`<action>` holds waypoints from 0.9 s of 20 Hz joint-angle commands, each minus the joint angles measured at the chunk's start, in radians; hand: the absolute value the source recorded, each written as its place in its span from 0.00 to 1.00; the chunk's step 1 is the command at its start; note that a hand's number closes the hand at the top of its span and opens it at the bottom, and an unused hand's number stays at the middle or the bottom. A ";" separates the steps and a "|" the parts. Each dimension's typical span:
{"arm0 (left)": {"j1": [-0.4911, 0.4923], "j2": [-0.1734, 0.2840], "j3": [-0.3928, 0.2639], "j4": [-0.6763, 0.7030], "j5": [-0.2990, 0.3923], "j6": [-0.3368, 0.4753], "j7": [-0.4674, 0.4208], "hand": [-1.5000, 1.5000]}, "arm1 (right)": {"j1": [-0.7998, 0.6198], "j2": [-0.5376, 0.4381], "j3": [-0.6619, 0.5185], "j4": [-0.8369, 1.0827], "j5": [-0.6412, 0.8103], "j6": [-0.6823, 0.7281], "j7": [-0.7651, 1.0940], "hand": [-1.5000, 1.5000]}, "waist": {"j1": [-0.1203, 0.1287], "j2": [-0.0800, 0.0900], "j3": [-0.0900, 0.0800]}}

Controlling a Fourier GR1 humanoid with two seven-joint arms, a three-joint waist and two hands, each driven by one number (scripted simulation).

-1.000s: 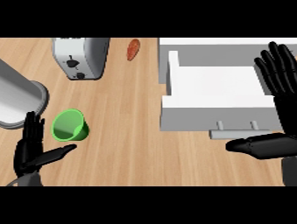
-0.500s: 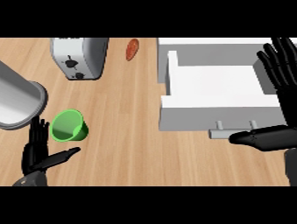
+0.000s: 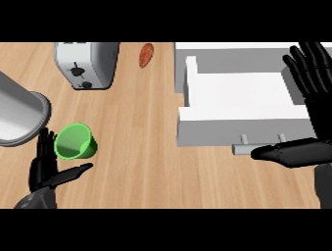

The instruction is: Pick up the cup, place it into the drawer and close the drawer

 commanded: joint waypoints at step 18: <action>-0.055 -0.065 0.006 -0.053 -0.021 0.154 -0.202 1.00 | -0.003 -0.032 -0.034 -0.003 -0.032 0.027 0.015 0.00 | -0.007 0.003 -0.001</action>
